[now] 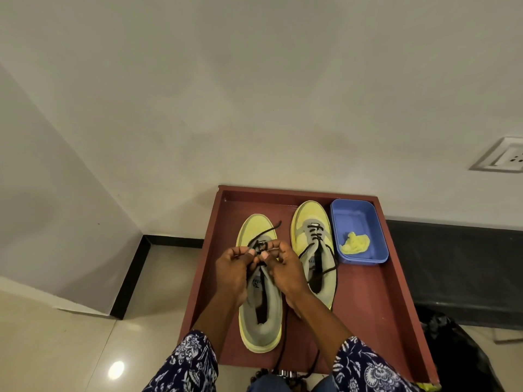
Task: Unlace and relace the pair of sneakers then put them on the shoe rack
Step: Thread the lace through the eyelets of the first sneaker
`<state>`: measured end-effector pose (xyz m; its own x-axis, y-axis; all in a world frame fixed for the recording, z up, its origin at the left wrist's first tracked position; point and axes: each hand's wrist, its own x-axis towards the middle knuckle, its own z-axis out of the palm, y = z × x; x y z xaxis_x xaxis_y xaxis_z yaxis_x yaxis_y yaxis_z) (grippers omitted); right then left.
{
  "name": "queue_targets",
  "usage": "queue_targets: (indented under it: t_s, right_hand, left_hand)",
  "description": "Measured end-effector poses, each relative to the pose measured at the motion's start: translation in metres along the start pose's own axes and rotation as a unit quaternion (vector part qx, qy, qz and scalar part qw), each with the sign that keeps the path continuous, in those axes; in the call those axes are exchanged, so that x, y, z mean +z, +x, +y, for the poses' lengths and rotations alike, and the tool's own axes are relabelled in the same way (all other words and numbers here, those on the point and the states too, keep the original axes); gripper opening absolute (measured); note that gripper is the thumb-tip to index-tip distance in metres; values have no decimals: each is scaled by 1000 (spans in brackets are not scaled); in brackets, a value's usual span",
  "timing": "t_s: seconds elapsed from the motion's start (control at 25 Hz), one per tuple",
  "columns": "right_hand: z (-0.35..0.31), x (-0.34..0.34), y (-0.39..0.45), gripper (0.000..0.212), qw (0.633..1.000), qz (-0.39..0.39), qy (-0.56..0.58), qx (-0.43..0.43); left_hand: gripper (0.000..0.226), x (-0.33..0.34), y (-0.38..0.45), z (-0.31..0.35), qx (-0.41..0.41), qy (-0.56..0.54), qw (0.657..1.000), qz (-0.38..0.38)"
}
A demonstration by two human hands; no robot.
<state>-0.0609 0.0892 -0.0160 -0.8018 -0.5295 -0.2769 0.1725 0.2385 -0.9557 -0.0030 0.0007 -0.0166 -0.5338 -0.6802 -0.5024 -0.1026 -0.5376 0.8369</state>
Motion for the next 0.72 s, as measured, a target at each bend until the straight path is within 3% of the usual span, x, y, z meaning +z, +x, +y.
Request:
queue_targets:
  t_s: [0.08, 0.2, 0.32, 0.48, 0.72]
  right_hand:
    - [-2, -2, 3, 16, 1000, 8, 20, 13]
    - [-7, -3, 3, 4, 996, -29, 77, 27]
    - [-10, 0, 3, 6, 991, -32, 118, 61]
    - [-10, -1, 8, 29, 984, -6, 134, 114]
    - [-15, -5, 5, 13, 983, -34, 139, 115]
  left_hand:
    - [12, 0, 0, 1, 0, -1, 1000, -5]
    - [11, 1, 0, 2, -2, -2, 1000, -17]
    - [15, -2, -1, 3, -9, -10, 998, -64]
    - [17, -9, -6, 6, -15, -25, 991, -131]
    - [13, -7, -8, 4, 25, -15, 991, -132]
